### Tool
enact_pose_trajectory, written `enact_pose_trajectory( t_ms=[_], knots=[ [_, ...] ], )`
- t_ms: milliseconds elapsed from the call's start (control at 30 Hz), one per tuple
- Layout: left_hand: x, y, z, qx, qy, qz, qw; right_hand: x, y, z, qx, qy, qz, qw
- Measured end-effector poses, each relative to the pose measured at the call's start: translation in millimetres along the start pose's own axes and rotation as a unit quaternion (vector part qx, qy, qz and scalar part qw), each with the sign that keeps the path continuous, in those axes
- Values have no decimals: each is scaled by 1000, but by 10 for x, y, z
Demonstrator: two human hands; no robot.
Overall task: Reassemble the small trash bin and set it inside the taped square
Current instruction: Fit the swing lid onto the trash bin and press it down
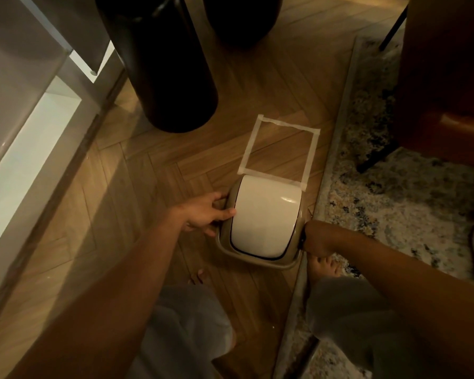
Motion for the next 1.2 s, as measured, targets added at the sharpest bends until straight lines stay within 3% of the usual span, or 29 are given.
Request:
enact_pose_trajectory(
  t_ms=[300,433,533,667,767,833,1067,1200],
  knots=[
    [17,-37,20,-10,-13,46,999,-145,-37,108,-9,65,-16,998],
    [-79,43,16,-22,-38,128,991,-187,243,88,-45,26,-78,996],
    [-194,39,12,-40,-76,123,989,-70,515,-7,-131,22,-72,989],
    [-357,-140,74,-67,-128,90,985,221,689,-180,-308,125,43,942],
    [-345,-276,150,-93,-117,78,986,385,529,-154,-241,195,113,944],
    [-310,-340,174,-104,-110,54,987,400,348,-86,-211,201,98,952],
    [-237,-365,181,-116,-133,-31,984,324,258,101,-292,242,132,916],
    [-166,-375,244,-144,-142,-19,979,303,307,173,-310,235,155,908]
  ],
)
Point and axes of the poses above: each hand's wrist, its own z-axis towards the middle knuckle, its own y-axis out of the back of the hand, x = y × z, the point moved 3 cm from there along z, towards the middle knuckle, and after that the axes turned 4 degrees about z, right-handed, at the moved point
